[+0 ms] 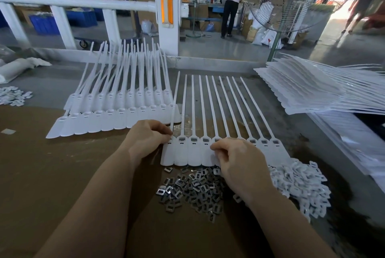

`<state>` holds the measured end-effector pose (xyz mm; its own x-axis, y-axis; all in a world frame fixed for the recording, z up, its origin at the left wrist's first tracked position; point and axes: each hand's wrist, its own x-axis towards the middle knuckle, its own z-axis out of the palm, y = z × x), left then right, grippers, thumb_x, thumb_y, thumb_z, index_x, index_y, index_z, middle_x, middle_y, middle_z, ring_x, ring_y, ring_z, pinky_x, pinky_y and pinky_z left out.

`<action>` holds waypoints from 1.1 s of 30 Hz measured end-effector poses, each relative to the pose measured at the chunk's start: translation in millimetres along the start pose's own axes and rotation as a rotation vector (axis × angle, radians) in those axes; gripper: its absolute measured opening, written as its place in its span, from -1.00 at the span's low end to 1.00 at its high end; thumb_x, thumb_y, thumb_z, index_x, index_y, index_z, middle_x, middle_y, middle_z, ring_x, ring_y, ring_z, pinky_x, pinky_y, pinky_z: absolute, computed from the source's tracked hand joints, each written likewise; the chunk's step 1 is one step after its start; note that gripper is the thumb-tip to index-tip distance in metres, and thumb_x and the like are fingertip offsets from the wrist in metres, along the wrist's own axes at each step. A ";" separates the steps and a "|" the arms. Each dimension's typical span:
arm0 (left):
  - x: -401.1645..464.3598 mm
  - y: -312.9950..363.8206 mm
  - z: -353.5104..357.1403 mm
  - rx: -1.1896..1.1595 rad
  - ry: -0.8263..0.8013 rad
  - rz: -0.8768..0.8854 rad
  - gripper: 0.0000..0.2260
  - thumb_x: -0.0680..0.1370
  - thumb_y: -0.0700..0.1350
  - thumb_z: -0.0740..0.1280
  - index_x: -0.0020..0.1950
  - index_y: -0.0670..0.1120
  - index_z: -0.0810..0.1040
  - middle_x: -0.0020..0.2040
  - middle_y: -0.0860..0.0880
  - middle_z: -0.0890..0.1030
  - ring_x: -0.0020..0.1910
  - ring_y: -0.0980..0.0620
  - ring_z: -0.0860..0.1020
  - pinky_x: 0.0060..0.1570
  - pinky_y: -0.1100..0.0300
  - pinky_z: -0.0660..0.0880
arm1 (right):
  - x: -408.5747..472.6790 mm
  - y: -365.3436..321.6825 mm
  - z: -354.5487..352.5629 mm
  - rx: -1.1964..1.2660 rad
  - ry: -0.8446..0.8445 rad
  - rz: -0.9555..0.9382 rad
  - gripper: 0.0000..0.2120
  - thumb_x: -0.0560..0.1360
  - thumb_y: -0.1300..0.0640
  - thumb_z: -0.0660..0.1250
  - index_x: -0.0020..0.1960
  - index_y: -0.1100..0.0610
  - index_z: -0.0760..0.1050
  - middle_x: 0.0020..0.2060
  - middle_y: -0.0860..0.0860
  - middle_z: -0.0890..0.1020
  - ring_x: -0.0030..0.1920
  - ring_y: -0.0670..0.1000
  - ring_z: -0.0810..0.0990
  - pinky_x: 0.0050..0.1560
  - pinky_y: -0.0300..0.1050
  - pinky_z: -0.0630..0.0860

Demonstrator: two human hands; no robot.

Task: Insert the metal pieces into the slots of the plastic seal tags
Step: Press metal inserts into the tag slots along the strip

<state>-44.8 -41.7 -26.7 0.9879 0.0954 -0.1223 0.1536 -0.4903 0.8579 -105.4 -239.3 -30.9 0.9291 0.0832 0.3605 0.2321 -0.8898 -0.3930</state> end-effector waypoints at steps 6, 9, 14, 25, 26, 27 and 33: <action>-0.7 -3.8 1.7 0.006 0.100 0.059 -0.91 0.53 -0.15 0.34 -0.09 0.01 0.63 -0.16 0.13 0.56 -0.14 0.20 0.48 -0.24 0.34 0.35 | -1.3 -1.5 -2.1 -0.019 -0.005 -0.005 -0.79 0.55 0.13 0.24 0.08 0.02 0.62 -0.06 -0.08 0.67 -0.04 -0.06 0.59 0.05 -0.22 0.44; 1.9 -3.9 4.8 0.017 0.087 0.063 -0.88 0.56 -0.15 0.29 -0.08 0.02 0.60 -0.19 0.16 0.51 -0.19 0.25 0.43 -0.26 0.38 0.31 | -1.8 -1.5 -2.8 -0.033 -0.012 -0.013 -0.78 0.55 0.12 0.23 0.09 -0.01 0.61 -0.05 -0.08 0.67 -0.04 -0.05 0.58 0.03 -0.22 0.44; -1.0 -3.5 3.6 -0.129 -0.017 0.024 -0.87 0.59 -0.14 0.24 -0.09 0.01 0.55 -0.13 0.15 0.54 -0.13 0.22 0.48 -0.19 0.32 0.38 | -2.5 -0.3 -2.6 -0.038 -0.020 -0.021 -0.77 0.55 0.13 0.22 0.11 0.00 0.61 -0.04 -0.08 0.67 -0.03 -0.06 0.58 0.05 -0.22 0.44; -1.0 -9.2 1.7 -0.231 -0.029 0.049 -0.91 0.52 -0.15 0.36 -0.04 0.03 0.59 -0.06 0.03 0.64 -0.01 0.07 0.59 -0.02 0.19 0.50 | -2.9 0.7 -1.2 -0.035 -0.023 -0.023 -0.77 0.54 0.13 0.23 0.12 0.00 0.60 -0.03 -0.09 0.66 -0.01 -0.07 0.57 0.05 -0.25 0.39; -0.5 -9.4 2.9 -0.208 -0.012 0.062 -0.91 0.52 -0.16 0.36 -0.03 0.03 0.58 -0.07 0.05 0.64 -0.03 0.09 0.58 -0.08 0.25 0.48 | -2.7 0.7 -1.3 -0.035 -0.024 -0.024 -0.77 0.54 0.12 0.23 0.12 0.00 0.60 -0.03 -0.09 0.66 -0.01 -0.07 0.58 0.05 -0.25 0.39; -0.2 -9.6 4.1 -0.192 0.002 0.072 -0.90 0.52 -0.16 0.36 -0.01 0.02 0.58 -0.08 0.07 0.63 -0.05 0.09 0.58 -0.15 0.29 0.47 | -2.6 0.6 -1.3 -0.035 -0.025 -0.023 -0.77 0.54 0.12 0.23 0.12 0.00 0.60 -0.02 -0.09 0.66 -0.01 -0.07 0.58 0.06 -0.24 0.40; 1.7 -9.8 11.9 -0.096 0.076 0.136 -0.83 0.52 -0.22 0.37 0.10 -0.12 0.57 -0.10 0.05 0.59 -0.09 0.17 0.54 -0.18 0.39 0.38 | -3.0 0.2 -1.0 -0.024 -0.022 -0.023 -0.78 0.54 0.12 0.24 0.11 0.02 0.60 -0.03 -0.09 0.66 -0.02 -0.07 0.58 0.04 -0.25 0.39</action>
<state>-44.4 -47.1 -41.3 0.9943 0.1011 0.0333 0.0122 -0.4189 0.9080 -108.5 -240.2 -31.2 0.9295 0.1136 0.3509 0.2472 -0.8980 -0.3640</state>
